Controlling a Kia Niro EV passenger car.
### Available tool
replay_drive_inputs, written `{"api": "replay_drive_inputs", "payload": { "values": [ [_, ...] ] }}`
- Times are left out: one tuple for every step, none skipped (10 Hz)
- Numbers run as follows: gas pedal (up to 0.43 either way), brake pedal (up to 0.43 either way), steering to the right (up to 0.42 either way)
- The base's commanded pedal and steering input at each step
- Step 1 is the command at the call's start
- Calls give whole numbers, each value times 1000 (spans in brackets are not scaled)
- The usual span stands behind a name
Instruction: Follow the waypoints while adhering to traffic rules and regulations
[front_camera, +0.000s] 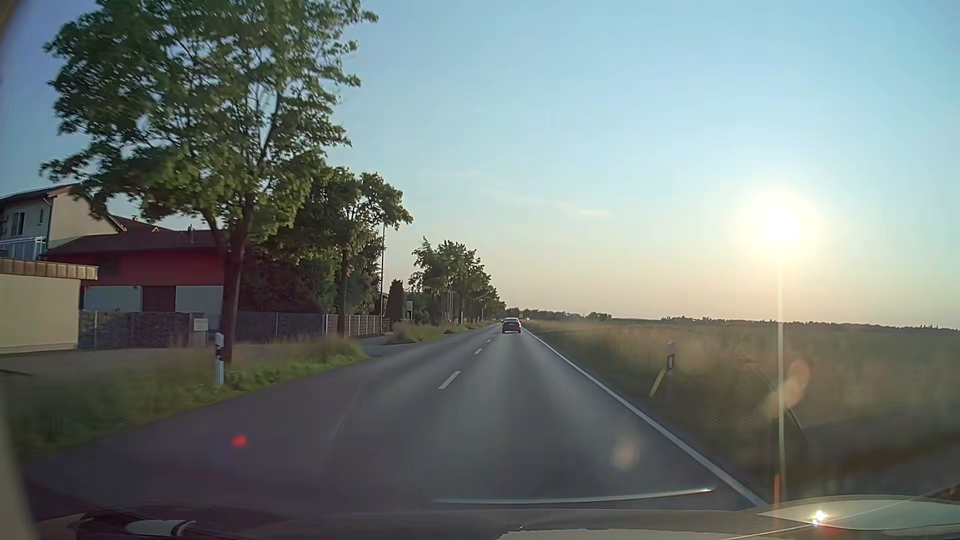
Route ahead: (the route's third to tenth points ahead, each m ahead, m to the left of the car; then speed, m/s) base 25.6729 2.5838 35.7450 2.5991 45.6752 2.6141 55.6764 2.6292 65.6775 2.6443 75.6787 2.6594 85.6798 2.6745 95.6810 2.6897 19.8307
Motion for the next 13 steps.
{"api": "replay_drive_inputs", "payload": {
  "values": [
    [228, 18, 0],
    [228, 12, 0],
    [228, 12, 0],
    [228, 12, 0],
    [240, 12, 0],
    [240, 18, 0],
    [240, 12, 0],
    [240, 12, 0],
    [240, 18, 0],
    [240, 12, 0],
    [240, 12, 0],
    [240, 18, 1],
    [240, 12, 0]
  ]
}}
